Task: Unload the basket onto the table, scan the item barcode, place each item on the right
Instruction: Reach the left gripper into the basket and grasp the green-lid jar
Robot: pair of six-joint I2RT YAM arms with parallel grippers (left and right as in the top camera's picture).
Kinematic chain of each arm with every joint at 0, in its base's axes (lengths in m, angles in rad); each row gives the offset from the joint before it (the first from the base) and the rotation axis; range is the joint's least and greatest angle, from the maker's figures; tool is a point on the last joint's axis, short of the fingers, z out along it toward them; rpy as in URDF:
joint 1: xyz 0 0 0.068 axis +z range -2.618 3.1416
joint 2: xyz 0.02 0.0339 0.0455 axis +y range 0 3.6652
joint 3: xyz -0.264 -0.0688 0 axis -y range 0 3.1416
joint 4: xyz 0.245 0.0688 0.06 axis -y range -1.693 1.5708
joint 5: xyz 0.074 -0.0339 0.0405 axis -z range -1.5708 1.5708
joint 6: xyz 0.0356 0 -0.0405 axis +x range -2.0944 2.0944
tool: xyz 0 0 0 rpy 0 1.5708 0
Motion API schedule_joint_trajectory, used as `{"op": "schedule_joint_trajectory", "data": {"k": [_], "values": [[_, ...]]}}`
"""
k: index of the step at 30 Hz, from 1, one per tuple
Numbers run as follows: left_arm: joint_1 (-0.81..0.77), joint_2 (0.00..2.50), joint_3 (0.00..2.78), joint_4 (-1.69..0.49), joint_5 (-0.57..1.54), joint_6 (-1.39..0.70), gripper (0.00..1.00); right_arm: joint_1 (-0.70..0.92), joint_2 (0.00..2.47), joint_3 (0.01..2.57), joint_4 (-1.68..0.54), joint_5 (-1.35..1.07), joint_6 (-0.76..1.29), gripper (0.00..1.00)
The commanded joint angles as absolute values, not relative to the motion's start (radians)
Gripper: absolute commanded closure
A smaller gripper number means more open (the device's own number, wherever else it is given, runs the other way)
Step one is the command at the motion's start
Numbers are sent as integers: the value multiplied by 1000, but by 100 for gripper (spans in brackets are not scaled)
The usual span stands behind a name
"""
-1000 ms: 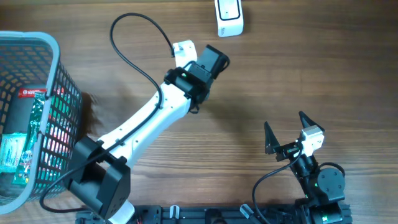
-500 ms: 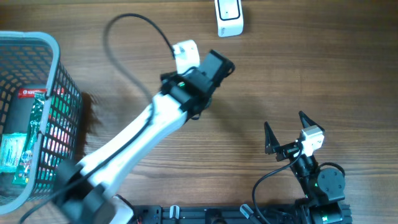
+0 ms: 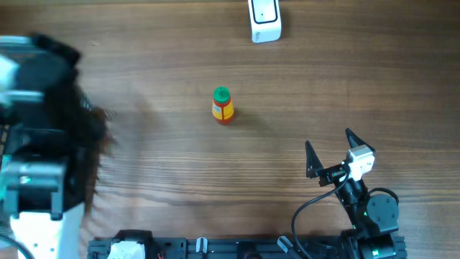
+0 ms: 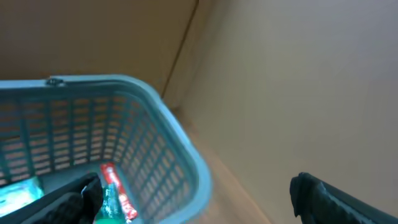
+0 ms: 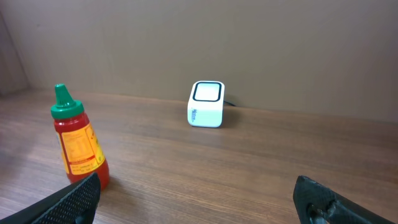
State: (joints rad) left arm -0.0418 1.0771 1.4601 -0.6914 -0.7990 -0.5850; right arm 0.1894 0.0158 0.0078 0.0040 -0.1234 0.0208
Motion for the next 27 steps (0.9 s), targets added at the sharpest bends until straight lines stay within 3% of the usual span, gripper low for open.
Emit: {"op": "schedule_joint_trajectory", "data": {"k": [1,5,8,16,27], "values": [[315,1096,1499,-712,-284,-531,1,193,14,6,7,-130,19,0],[596,1192,1506,-735,-29,-531,0,193,14,6,7,-130,19,0],[700,1311,1506,-796,86,-531,1,193,14,6,7,-130,19,0],[710,1608,1506,-978,211,-520,0,193,14,6,7,-130,19,0],[705,1778,1505,-1085,265,-505,0,193,14,6,7,-130,19,0]]}}
